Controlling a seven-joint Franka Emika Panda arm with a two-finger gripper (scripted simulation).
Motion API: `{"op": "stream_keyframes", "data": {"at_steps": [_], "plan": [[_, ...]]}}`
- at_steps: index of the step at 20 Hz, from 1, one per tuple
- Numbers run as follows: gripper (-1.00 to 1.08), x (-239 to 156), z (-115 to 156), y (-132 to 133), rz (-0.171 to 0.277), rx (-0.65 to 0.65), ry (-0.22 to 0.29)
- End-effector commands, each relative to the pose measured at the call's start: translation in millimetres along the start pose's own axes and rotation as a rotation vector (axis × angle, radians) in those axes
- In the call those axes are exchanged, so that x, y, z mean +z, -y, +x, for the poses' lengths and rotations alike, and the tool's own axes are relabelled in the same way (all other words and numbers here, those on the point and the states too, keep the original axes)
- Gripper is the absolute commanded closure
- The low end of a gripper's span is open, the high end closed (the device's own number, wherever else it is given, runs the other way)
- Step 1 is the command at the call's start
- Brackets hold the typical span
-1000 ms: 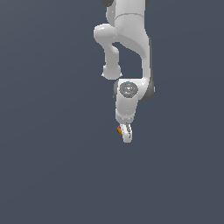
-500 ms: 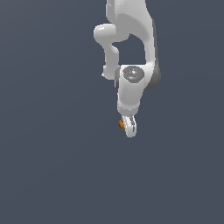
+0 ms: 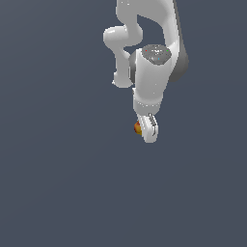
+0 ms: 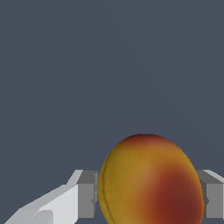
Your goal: Pick up the object and move it to a goal position.
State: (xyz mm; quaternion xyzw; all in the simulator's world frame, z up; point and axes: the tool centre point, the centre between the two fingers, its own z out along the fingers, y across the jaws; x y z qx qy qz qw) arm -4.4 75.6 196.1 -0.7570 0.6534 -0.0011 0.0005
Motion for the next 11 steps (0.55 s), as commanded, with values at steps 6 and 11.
{"op": "stream_keyframes", "data": {"at_steps": [6,11], "plan": [[1.08,-22,-2,3,-0.002,-0.001,0.0],[1.08,-20,-2,4,-0.002,-0.001,0.001]]}}
